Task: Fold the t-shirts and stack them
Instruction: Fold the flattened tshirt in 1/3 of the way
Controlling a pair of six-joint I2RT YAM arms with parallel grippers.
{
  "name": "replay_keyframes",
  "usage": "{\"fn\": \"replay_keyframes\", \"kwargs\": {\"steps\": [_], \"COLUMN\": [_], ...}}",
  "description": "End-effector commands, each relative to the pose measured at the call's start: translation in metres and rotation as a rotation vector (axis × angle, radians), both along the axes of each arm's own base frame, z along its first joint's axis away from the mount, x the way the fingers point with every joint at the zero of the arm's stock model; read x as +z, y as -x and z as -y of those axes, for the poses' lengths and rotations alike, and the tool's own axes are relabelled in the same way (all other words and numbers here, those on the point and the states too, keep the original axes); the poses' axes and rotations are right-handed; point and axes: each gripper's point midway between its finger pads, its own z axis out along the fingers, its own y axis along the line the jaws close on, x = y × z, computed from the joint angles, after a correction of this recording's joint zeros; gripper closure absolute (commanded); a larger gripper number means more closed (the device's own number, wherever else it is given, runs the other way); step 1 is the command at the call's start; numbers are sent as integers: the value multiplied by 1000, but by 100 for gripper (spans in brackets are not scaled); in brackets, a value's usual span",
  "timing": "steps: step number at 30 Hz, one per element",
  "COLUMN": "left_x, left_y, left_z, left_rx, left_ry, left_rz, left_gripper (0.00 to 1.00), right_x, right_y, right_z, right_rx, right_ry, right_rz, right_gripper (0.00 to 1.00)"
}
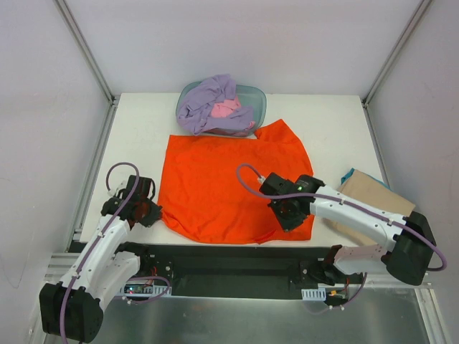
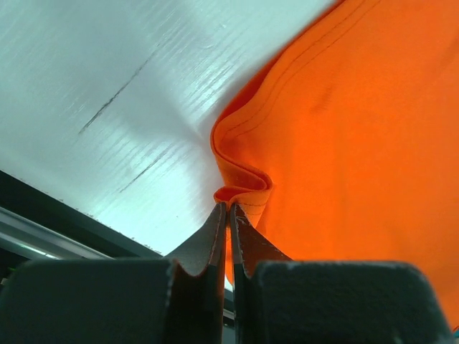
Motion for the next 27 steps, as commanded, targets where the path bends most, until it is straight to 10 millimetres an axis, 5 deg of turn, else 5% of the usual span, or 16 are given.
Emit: {"fn": "replay_keyframes", "kwargs": {"steps": [1, 12, 27], "left_x": [21, 34, 37], "left_y": [-21, -55, -100], "left_z": [2, -2, -6], "left_rx": [21, 74, 106], "left_ry": [15, -23, -85], "left_rz": [74, 87, 76], "left_gripper": [100, 100, 100], "right_x": [29, 58, 50], "right_y": [-46, -138, -187], "right_z": [7, -5, 7], "right_rx": [9, -137, -143], "right_ry": [28, -12, 36], "right_rz": [149, 350, 333], "right_gripper": [99, 99, 99]}}
